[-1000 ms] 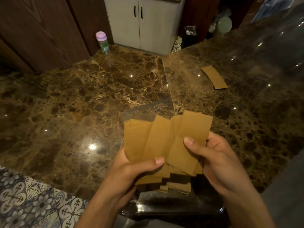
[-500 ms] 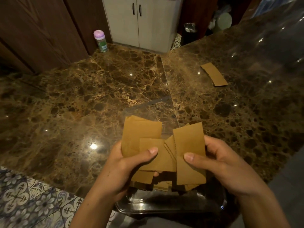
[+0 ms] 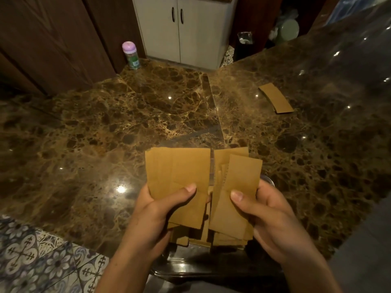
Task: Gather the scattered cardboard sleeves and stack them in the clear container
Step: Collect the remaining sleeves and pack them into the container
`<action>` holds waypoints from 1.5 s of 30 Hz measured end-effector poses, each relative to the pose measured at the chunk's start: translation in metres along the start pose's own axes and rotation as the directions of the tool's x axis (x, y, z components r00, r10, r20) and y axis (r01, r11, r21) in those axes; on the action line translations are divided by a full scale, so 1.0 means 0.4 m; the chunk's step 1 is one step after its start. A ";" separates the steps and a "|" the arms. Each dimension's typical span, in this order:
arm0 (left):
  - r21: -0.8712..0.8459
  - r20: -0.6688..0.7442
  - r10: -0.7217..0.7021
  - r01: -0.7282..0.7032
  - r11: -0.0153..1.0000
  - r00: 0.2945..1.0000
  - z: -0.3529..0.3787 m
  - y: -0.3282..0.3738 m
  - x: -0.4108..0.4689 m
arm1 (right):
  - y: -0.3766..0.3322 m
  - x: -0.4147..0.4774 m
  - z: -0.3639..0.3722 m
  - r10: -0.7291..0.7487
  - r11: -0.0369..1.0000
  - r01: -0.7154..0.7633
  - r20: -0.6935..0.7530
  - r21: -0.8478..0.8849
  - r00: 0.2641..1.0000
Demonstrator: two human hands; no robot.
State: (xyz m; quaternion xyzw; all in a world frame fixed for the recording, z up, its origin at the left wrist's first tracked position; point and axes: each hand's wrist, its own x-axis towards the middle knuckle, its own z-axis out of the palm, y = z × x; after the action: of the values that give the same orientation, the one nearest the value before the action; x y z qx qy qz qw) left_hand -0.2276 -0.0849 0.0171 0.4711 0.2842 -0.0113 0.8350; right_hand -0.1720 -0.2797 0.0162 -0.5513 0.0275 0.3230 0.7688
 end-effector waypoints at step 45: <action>0.320 -0.076 0.250 -0.214 0.923 0.965 0.042 -0.036 -0.001 | -0.007 -0.012 0.047 -0.290 0.887 0.217 -0.125 -0.408 0.949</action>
State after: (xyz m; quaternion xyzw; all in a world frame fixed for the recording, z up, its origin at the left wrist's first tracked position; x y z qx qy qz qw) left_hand -0.2245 -0.1062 0.0128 0.6259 0.2688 0.0704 0.7287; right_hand -0.1802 -0.2661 0.0277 -0.7188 -0.0396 0.1666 0.6738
